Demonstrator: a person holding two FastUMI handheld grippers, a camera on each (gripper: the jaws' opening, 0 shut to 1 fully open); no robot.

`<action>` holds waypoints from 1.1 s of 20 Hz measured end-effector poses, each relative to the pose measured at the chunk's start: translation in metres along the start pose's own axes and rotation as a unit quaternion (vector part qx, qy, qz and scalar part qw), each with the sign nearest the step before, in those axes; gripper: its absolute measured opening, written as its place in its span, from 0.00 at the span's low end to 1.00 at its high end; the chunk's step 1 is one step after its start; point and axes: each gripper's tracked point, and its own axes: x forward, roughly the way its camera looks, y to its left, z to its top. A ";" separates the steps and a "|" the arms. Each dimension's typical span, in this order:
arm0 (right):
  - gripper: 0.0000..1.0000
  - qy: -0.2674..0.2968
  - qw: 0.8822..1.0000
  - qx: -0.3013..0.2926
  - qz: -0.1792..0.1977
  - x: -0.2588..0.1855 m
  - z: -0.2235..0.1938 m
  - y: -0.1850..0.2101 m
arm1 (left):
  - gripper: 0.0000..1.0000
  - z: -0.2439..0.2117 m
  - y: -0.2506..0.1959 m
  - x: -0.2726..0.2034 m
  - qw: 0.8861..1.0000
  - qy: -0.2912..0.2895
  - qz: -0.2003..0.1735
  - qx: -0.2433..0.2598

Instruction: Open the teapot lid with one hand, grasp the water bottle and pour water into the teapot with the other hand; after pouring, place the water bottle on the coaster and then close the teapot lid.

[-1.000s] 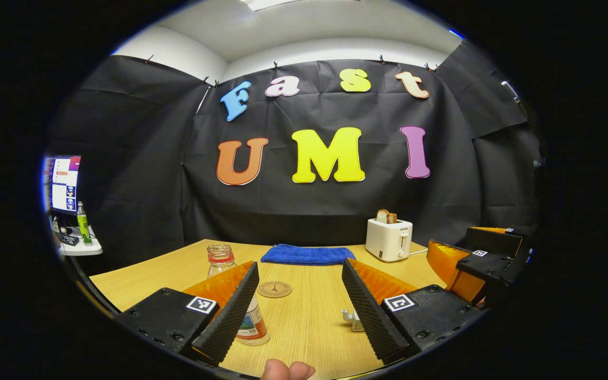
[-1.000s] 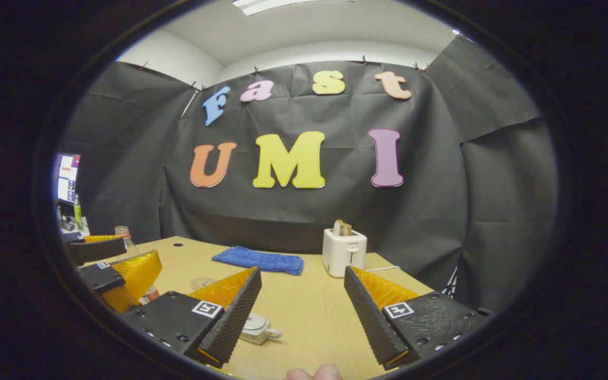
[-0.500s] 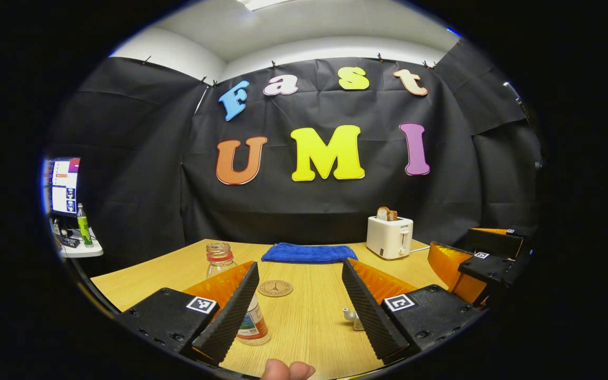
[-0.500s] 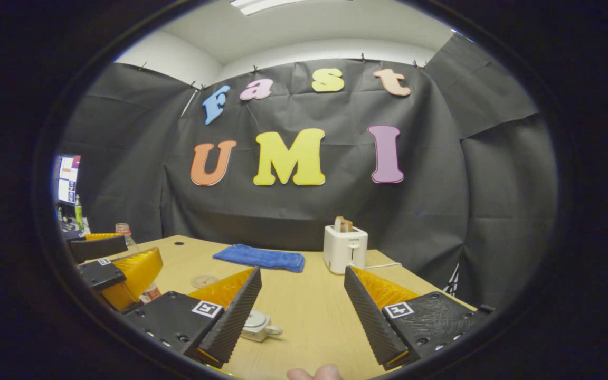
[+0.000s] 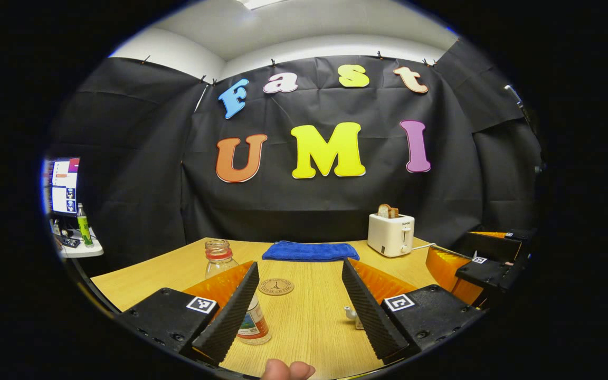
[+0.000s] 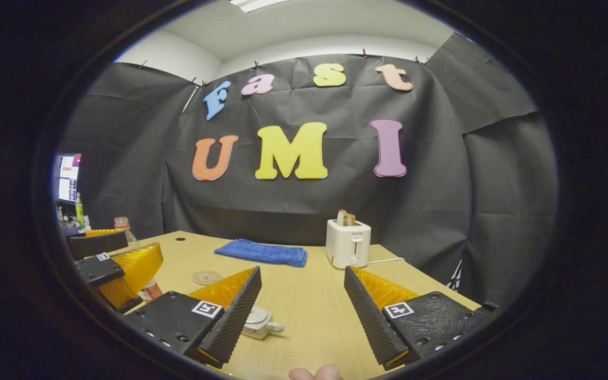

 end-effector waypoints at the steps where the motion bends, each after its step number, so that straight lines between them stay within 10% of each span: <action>1: 0.95 0.003 1.000 0.001 0.004 0.002 -0.004 0.003 | 0.99 -0.001 0.000 0.001 1.000 0.002 0.000 -0.002; 20: 0.97 0.095 0.992 -0.037 0.068 0.066 -0.088 0.071 | 0.99 -0.028 0.065 -0.046 0.997 0.029 0.068 0.009; 22: 0.82 0.099 0.991 -0.049 0.071 0.071 -0.091 0.076 | 0.99 -0.031 0.072 -0.045 0.997 0.033 0.071 0.006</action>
